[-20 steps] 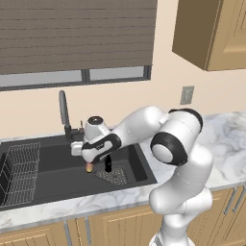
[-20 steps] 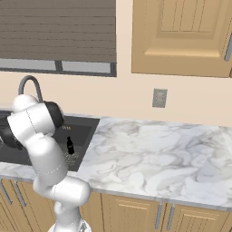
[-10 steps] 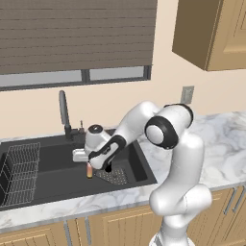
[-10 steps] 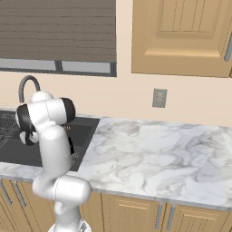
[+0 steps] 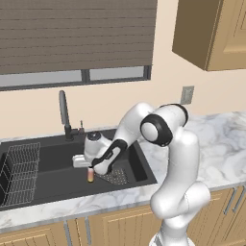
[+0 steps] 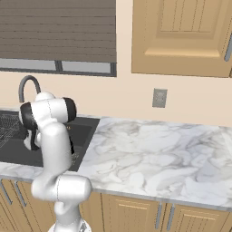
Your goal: Place the large bottle from the dining counter next to the other large bottle outside the sink, and place the small bottle from the dining counter next to the other small bottle inside the sink.
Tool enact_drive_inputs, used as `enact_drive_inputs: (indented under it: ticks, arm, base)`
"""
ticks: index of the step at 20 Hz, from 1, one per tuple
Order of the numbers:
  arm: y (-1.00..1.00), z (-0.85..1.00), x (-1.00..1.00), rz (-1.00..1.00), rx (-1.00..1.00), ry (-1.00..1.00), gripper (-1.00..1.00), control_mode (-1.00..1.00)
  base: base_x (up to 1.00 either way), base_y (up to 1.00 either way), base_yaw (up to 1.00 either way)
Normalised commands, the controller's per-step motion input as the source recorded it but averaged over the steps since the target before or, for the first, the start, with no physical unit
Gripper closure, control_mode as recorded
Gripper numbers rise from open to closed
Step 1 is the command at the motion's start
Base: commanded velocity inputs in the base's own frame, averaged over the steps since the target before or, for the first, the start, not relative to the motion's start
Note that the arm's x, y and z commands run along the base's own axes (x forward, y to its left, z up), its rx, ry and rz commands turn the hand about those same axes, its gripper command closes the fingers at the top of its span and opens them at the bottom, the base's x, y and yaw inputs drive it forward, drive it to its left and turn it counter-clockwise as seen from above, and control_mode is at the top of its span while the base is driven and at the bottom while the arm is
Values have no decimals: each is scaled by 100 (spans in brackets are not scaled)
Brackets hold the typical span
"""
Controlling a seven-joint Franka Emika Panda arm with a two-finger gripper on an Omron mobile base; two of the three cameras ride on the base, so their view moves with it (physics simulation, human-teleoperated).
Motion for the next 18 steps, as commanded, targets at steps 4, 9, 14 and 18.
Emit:
enact_drive_inputs:
  ticks: [4, 9, 14, 18]
  arm:
    - [0, -28, 5, 0, -3, 0, 100, -100]
    - [0, -18, 1, 0, -1, 0, 100, -100]
    - [0, 0, 0, 0, 0, 0, 100, -100]
    - [0, 0, 0, 0, 0, 0, 100, -100]
  base:
    - [0, 0, 0]
    - [0, 0, 0]
    - [0, 0, 0]
    - [0, 0, 0]
